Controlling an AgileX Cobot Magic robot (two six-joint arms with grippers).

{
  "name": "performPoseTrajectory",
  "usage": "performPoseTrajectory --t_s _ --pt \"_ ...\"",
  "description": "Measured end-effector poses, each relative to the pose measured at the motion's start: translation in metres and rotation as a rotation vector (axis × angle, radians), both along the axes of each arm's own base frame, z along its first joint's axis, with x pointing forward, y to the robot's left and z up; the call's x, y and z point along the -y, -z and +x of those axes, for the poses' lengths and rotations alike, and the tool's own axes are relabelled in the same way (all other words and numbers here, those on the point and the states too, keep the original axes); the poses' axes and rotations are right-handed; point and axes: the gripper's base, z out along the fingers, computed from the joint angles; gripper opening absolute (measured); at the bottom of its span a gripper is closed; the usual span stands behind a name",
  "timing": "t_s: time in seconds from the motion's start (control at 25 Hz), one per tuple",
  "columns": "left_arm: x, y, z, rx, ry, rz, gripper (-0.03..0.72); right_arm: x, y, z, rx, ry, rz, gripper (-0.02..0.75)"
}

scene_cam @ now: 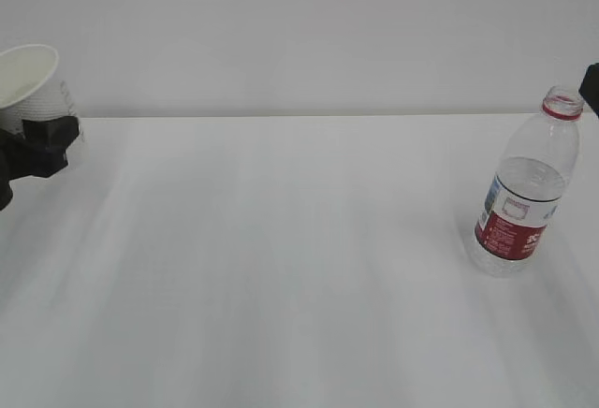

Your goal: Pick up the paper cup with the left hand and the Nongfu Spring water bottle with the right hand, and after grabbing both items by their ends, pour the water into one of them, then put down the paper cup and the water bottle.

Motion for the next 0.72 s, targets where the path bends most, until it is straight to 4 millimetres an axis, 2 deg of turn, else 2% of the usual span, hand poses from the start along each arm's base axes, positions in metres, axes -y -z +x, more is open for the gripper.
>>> performPoseTrajectory --t_s 0.28,0.72 --pt "-0.0026 0.0103 0.0018 -0.033 -0.031 -0.002 0.496 0.0000 0.0000 0.0000 0.000 0.000 0.000 0.589" --pt "-0.0084 0.0105 0.0033 -0.019 -0.101 -0.021 0.496 0.0000 0.0000 0.0000 0.000 0.000 0.000 0.588"
